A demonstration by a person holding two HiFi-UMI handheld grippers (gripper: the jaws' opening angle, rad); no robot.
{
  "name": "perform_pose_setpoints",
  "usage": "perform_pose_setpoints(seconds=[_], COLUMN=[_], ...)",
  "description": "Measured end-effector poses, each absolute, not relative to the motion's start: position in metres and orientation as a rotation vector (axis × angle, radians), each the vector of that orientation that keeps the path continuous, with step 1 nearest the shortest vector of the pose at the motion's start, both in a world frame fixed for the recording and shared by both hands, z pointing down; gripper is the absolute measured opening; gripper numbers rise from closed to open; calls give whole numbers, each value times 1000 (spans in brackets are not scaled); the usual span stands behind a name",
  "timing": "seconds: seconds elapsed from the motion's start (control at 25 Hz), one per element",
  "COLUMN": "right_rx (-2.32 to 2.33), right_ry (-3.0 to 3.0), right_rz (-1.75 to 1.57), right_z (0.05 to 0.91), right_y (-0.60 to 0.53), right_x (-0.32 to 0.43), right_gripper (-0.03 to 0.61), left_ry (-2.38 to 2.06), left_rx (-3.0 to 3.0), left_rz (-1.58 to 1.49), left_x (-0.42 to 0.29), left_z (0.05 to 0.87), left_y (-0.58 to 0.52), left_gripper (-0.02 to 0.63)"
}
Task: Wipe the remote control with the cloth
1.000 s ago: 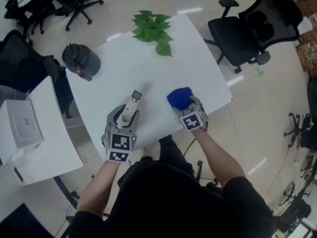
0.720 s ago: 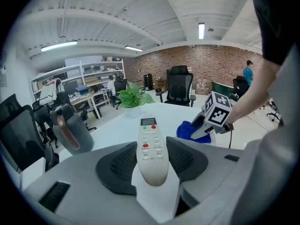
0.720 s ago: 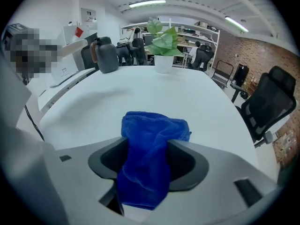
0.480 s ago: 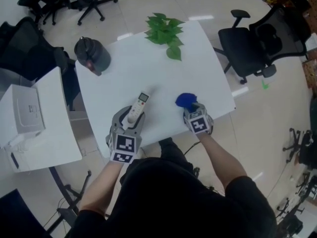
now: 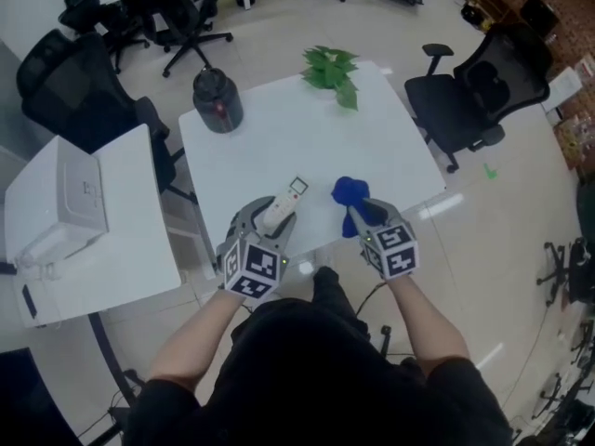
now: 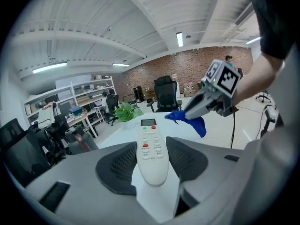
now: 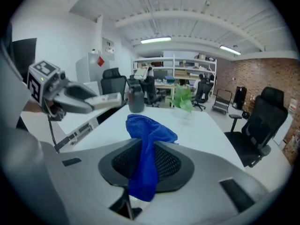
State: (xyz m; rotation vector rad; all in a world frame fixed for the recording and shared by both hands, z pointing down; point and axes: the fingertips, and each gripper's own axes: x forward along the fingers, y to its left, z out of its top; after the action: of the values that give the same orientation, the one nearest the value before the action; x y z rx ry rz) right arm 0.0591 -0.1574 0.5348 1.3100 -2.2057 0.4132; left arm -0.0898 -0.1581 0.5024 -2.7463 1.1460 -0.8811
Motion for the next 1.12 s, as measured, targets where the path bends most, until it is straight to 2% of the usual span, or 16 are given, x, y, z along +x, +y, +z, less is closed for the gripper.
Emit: perform_pose_setpoints(seconds=[0.24,0.48,0.76,1.12], right_rx=[1159,811,654,817], right_ry=[-2450,-2482,-2409,-2353], right_rz=[159,55,17,30], right_z=[415,407,417,426], right_y=[-98,-59,-44,-68], right_x=[-46,-103,-72,6], right_gripper=[80,80,81,80], left_ry=[1035,979,877,901], left_rx=[-2615,-2439,-2212,-2217], left_rz=[-901,-930,-945,-952], left_x=[-104,-91,-55,-32], left_z=[478,457,445,447], left_y=[-120,-102,-74,-56], left_gripper=[202,202,201,201])
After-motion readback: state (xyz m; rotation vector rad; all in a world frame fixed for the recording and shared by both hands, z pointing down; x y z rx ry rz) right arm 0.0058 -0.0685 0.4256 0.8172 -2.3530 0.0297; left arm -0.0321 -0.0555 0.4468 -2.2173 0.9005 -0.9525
